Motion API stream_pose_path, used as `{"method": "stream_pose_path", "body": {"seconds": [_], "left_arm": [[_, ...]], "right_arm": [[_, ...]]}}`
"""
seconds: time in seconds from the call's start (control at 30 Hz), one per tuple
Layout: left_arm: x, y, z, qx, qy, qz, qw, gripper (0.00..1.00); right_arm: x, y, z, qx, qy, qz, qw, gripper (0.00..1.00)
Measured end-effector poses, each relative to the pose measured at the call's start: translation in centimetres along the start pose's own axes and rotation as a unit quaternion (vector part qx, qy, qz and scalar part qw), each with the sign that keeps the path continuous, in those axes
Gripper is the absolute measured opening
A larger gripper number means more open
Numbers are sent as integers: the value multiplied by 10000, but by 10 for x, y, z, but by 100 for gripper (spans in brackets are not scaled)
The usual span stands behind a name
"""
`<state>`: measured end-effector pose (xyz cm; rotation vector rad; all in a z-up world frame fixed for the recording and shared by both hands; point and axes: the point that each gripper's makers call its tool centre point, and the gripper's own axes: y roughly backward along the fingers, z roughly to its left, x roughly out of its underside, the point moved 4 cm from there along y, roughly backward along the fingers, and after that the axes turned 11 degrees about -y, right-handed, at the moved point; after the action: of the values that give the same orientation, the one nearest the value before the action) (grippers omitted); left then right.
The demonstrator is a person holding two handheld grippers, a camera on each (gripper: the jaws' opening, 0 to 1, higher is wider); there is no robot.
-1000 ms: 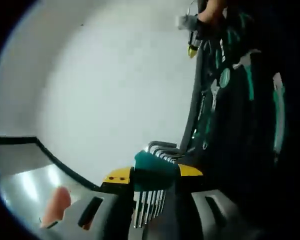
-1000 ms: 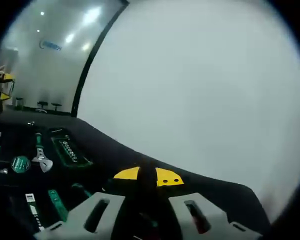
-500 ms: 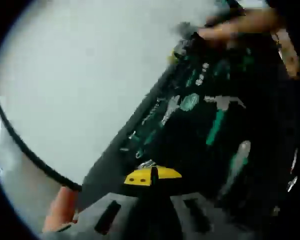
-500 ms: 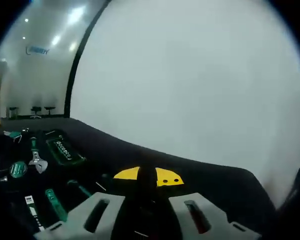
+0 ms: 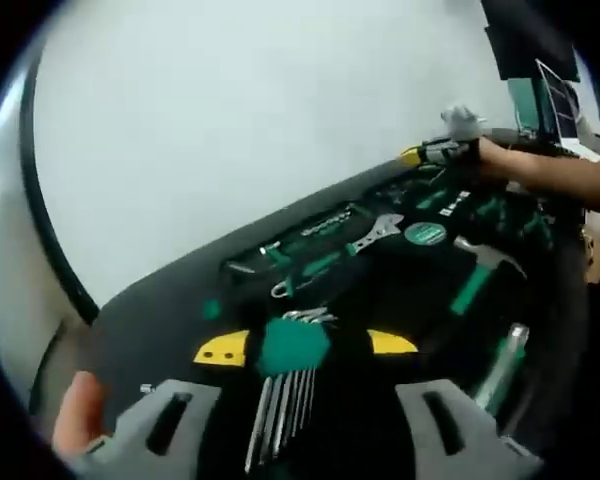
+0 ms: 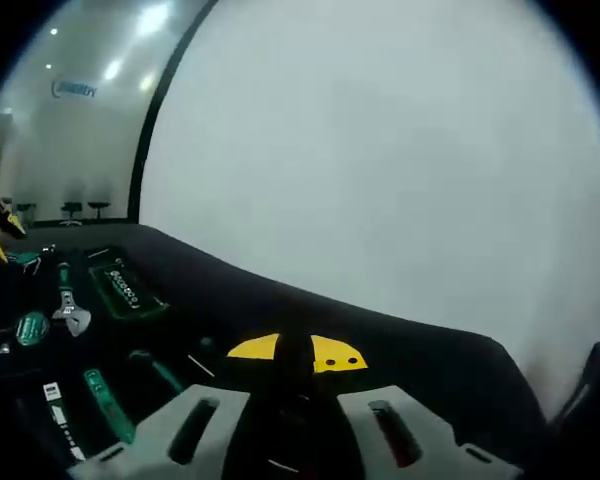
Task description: Pick up the tools and put them into their designated positions in the toolbox.
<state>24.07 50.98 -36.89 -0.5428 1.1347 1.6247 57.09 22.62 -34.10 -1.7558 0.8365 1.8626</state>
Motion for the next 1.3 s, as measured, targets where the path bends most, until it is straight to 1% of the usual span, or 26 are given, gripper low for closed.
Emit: {"method": "stream_pose_path", "body": {"seconds": [0.03, 0.07, 0.1, 0.13, 0.17, 0.2, 0.23, 0.27, 0.3, 0.33, 0.37, 0.4, 0.43, 0.47, 0.6, 0.67, 0.7, 0.73, 0.77, 0.8, 0.87, 0.97, 1.1, 1.17, 1.27, 1.3], "left_arm": [[3, -4, 2, -15, -7, 8, 10000, 37], [4, -8, 6, -110, 474, -210, 9986, 37], [9, -9, 7, -10, 615, -75, 9981, 37], [9, -10, 3, 119, 988, -35, 9950, 35], [10, -11, 3, 157, 1179, -1, 9929, 34], [10, -12, 5, 325, 1205, 8, 9922, 34], [9, -12, 5, 479, 1181, -35, 9918, 35], [5, -11, -2, 816, 985, -174, 9916, 34], [0, -10, -11, 1223, 695, -463, 9890, 34], [-5, -8, -24, 1741, 338, -836, 9806, 33], [-4, -10, -25, 1749, 326, -842, 9804, 32], [-4, -13, -25, 1777, 841, -696, 9780, 31], [-5, -15, -25, 1852, 867, -640, 9768, 31], [-7, -19, -24, 1874, 781, -634, 9771, 31], [-11, -25, -28, 2147, 744, -646, 9717, 31], [-15, -25, -34, 2428, 595, -611, 9663, 31], [-16, -25, -35, 2592, 536, -486, 9631, 29], [-17, -25, -35, 2700, 569, -380, 9604, 27], [-18, -30, -32, 2747, 736, -258, 9583, 27], [-19, -33, -31, 2717, 692, -248, 9596, 27], [-21, -36, -32, 2778, 581, -263, 9585, 27], [-24, -41, -33, 2903, 508, -262, 9552, 27], [-28, -46, -34, 3118, 390, -259, 9490, 27], [-29, -48, -35, 3268, 294, -252, 9443, 27], [-32, -51, -39, 3611, 179, -106, 9323, 27], [-33, -52, -40, 3728, 86, -114, 9278, 26]], "right_arm": [[1, 3, 1, 6, 3, 13, 10000, 8], [1, 3, 1, 7, 0, 15, 10000, 8], [1, 3, 1, 9, -5, 13, 10000, 8], [1, 2, 0, 17, -5, 12, 10000, 8], [2, 3, 1, 21, 1, 25, 10000, 8], [4, 5, 2, 22, 8, 48, 10000, 8], [4, 5, 2, 20, 12, 62, 10000, 8], [3, 4, 3, 11, 17, 78, 10000, 8], [3, 4, 3, -2, 19, 86, 10000, 8], [2, 0, 2, -17, 14, 90, 10000, 8], [2, -1, 2, -21, 16, 85, 10000, 8], [2, -1, 2, -21, 21, 82, 10000, 8], [2, -1, 2, -16, 23, 90, 10000, 8], [2, -1, 2, -14, 20, 96, 10000, 8], [5, -4, -2, -1, -66, 164, 9998, 8], [6, -3, -2, 8, -93, 178, 9998, 8], [6, -3, -2, 7, -92, 185, 9998, 8], [7, -3, -1, 1, -85, 190, 9998, 8], [7, -4, 0, -10, -66, 198, 9998, 8], [7, -4, 0, -17, -48, 202, 9998, 8], [7, -4, 0, -22, -10, 196, 9998, 8], [6, -5, 0, -21, -4, 185, 9998, 8], [8, -4, 0, -17, -18, 213, 9998, 8], [8, -6, 1, -32, 0, 228, 9997, 8], [8, -4, 2, -59, 41, 216, 9997, 8], [8, -5, 3, -63, 49, 214, 9997, 8]]}}
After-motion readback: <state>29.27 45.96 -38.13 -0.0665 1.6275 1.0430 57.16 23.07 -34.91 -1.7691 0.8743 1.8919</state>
